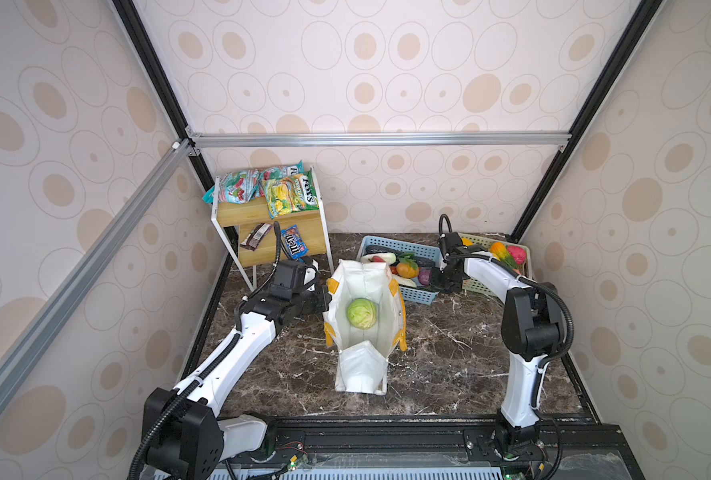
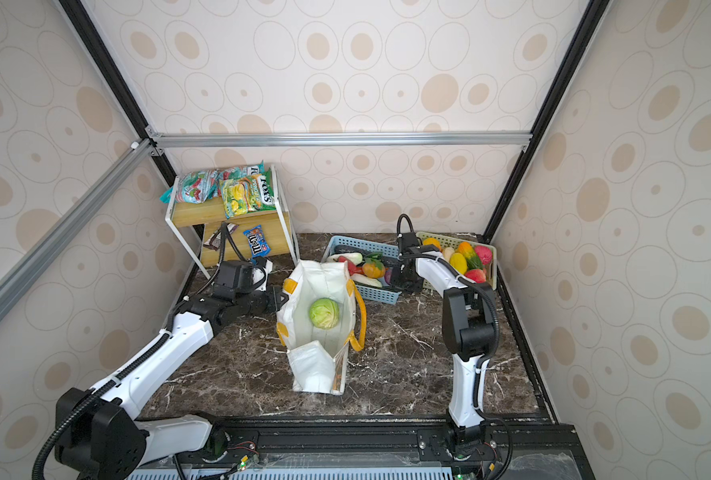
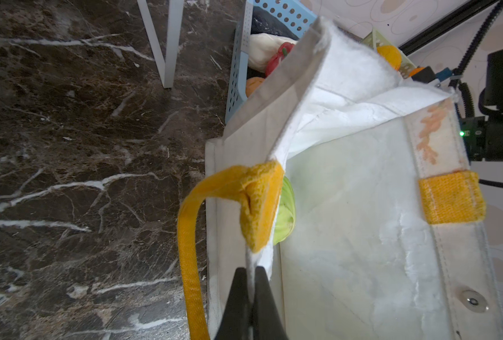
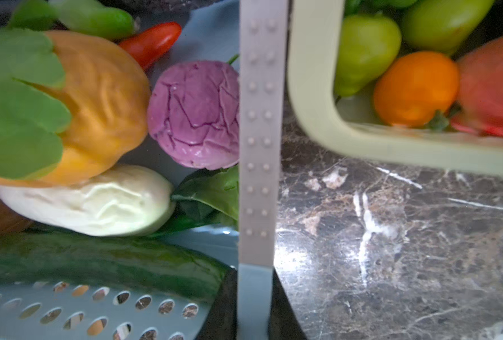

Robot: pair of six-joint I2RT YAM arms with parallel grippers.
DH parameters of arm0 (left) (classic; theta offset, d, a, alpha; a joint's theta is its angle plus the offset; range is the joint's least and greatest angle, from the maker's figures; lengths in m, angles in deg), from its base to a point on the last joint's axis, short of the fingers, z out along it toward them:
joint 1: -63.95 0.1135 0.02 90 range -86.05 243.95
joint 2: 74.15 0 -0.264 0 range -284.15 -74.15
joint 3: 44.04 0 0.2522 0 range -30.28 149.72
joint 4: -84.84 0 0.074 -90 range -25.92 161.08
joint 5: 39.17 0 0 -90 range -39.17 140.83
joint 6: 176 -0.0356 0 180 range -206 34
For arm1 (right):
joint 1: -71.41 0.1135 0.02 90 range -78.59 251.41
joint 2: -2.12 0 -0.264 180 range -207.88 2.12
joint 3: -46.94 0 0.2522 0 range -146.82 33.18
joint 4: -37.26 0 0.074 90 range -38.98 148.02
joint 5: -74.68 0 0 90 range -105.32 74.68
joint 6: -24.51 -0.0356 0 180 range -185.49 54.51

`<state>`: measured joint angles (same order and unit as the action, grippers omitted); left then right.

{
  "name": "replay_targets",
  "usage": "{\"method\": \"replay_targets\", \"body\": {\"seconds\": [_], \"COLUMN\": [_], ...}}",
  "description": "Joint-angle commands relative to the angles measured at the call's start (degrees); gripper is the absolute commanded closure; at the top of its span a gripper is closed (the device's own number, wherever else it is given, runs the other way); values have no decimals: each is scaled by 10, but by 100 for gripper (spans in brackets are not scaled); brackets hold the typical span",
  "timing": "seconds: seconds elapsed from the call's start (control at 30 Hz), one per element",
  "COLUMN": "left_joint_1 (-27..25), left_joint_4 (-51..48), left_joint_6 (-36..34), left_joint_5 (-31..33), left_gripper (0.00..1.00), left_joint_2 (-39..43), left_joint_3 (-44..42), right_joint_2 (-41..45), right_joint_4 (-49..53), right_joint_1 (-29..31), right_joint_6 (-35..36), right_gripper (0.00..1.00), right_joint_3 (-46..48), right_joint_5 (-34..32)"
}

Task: Place the food into the grocery bag and tie it
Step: 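Lower the right gripper into the blue basket above the orange squash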

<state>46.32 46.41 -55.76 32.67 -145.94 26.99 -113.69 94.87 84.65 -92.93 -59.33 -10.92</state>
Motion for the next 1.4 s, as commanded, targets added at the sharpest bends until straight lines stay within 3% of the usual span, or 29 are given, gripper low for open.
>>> {"method": "replay_targets", "body": {"seconds": [0.0, 0.3, 0.53, 0.7, 0.83, 1.17, 1.3, 1.37], "left_joint_1": [3, 4, 5, 6, 6, 7, 7, 6], "left_joint_4": [-1, -3, -18, -33, -36, -16, -15, -14], "left_joint_6": [18, 57, 71, 74, 71, 61, 56, 55], "left_joint_5": [42, 123, 147, 173, 169, 154, 150, 150], "left_gripper": [100, 100, 100, 100, 100, 100, 100, 100], "left_joint_2": [20, 63, 90, 103, 96, 71, 63, 57], "left_joint_3": [9, -14, -29, -27, -22, -16, -10, -7], "right_joint_2": [23, 51, 73, 85, 75, -12, -49, -68], "right_joint_4": [8, 3, 29, 36, 36, 41, 48, 48], "right_joint_1": [10, 43, 48, 48, 48, 54, 63, 66], "right_joint_6": [-10, -25, -12, 32, 65, 105, 109, 107], "right_gripper": [81, 76, 51, 36, 25, 6, 5, 0], "right_joint_3": [14, 53, 40, 7, -37, -164, -207, -227], "right_joint_5": [17, 39, 11, -40, -39, -13, -16, -11]}}
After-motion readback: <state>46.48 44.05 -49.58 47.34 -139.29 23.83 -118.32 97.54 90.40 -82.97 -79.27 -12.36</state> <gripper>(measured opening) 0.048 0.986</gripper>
